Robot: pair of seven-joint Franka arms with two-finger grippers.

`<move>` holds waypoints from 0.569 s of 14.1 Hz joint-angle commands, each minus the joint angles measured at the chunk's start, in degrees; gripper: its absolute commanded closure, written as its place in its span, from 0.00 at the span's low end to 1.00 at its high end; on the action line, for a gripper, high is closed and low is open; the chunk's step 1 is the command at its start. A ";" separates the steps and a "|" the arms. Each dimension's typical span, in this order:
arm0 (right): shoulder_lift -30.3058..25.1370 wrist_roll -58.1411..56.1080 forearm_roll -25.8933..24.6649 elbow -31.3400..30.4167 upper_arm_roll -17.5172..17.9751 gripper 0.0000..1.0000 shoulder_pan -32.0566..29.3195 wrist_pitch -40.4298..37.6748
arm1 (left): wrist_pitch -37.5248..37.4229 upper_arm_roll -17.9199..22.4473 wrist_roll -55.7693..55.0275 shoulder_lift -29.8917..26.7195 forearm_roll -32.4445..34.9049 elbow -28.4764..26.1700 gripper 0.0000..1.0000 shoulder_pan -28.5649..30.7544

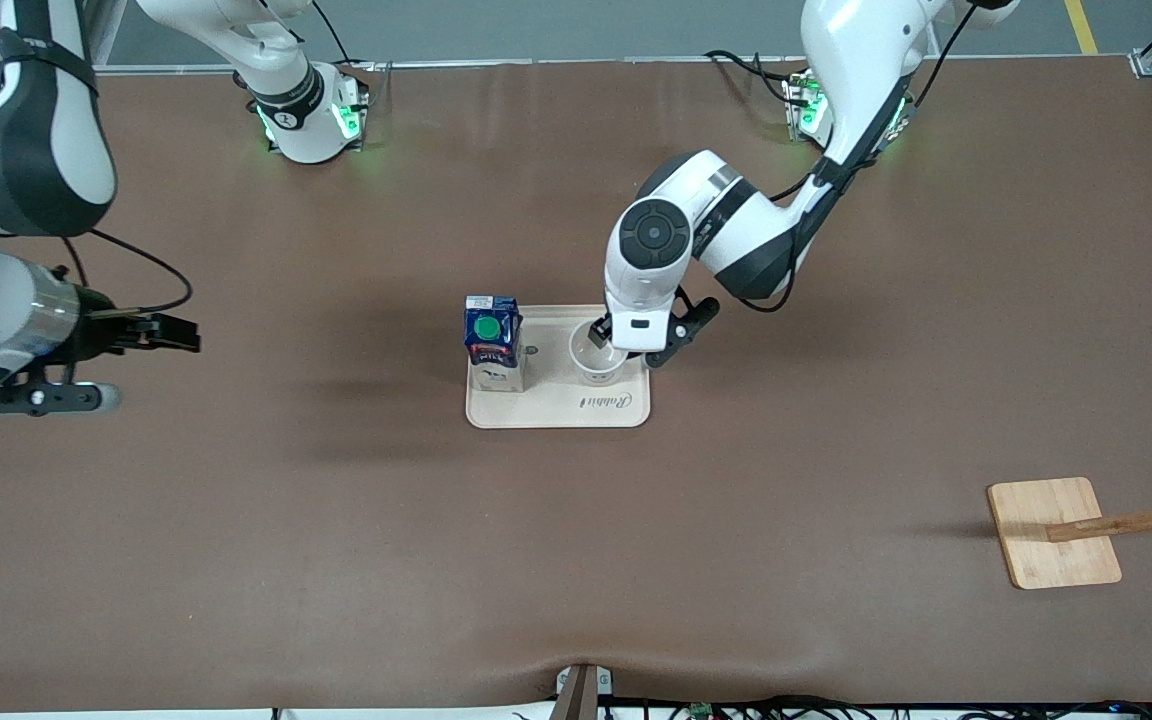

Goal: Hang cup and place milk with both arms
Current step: 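Lower the left gripper onto the white mug rim while the right gripper approaches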

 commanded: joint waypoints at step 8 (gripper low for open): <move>0.86 3.69 5.24 -14.22 -0.01 0.00 4.85 22.50 | 6.13 0.71 -4.95 5.90 1.05 0.73 0.38 -1.93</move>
